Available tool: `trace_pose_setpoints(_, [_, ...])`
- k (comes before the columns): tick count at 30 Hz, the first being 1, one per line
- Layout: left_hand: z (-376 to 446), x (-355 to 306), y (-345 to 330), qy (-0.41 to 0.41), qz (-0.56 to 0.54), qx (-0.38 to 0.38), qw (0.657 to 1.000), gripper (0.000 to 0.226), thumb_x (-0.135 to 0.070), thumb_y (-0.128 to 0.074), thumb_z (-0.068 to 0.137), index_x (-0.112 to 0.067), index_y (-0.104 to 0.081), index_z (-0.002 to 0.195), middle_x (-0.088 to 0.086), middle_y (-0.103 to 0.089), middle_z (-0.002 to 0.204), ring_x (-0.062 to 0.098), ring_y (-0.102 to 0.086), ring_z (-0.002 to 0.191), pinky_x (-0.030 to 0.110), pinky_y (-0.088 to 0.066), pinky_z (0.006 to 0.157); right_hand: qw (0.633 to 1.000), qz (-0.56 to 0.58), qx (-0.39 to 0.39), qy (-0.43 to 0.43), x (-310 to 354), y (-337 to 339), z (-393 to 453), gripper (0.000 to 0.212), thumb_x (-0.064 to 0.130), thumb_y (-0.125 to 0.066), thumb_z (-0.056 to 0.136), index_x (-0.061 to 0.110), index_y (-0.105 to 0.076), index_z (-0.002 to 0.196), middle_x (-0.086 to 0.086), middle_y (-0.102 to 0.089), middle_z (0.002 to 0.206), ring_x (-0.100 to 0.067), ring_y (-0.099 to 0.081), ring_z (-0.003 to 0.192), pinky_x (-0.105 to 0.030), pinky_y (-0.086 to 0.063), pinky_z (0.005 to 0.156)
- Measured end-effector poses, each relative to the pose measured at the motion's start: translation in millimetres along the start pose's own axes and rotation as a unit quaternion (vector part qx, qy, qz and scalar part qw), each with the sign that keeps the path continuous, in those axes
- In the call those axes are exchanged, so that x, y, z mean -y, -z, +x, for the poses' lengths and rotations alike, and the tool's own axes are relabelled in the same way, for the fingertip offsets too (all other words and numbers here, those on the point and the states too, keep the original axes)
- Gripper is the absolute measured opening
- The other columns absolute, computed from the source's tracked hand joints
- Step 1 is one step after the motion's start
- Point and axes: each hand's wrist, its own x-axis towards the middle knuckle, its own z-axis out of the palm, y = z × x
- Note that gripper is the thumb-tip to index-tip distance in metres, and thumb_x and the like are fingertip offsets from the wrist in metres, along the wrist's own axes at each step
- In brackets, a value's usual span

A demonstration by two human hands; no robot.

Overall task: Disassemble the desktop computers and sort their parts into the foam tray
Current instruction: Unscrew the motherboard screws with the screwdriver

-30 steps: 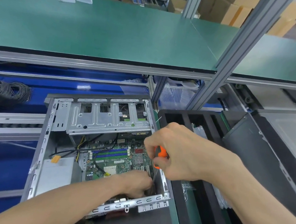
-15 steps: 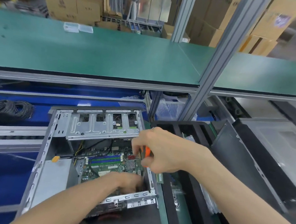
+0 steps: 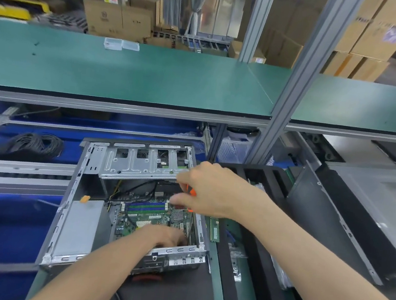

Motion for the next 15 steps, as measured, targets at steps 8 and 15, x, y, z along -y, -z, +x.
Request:
trace_pose_setpoints(8, [-2.4, -1.9, -1.3, 0.001, 0.002, 0.004, 1.000, 0.027, -0.003, -0.053, 0.094, 0.020, -0.057, 0.109, 0.039, -0.060, 0.115, 0.030, -0.045, 0.072, 0.037, -0.037, 0.052, 0.989, 0.125, 0.063, 0.037, -5.0, 5.2, 0.1, 0.028, 0.001, -0.062, 0.078, 0.022, -0.057, 0.096, 0.003, -0.059, 0.083, -0.011, -0.054, 0.075, -0.038, -0.052, 0.066])
trace_pose_setpoints(15, [-3.6, -3.6, -2.2, 0.008, 0.005, -0.011, 1.000, 0.027, -0.009, -0.054, 0.094, 0.012, -0.059, 0.110, 0.032, -0.063, 0.119, 0.037, -0.066, 0.092, 0.047, -0.051, 0.074, 0.999, -0.020, -0.032, -0.021, -4.2, -6.7, 4.4, 0.029, 0.046, -0.051, 0.100, 0.019, -0.056, 0.093, 0.002, -0.040, 0.074, -0.028, -0.051, 0.073, -0.037, -0.037, 0.059])
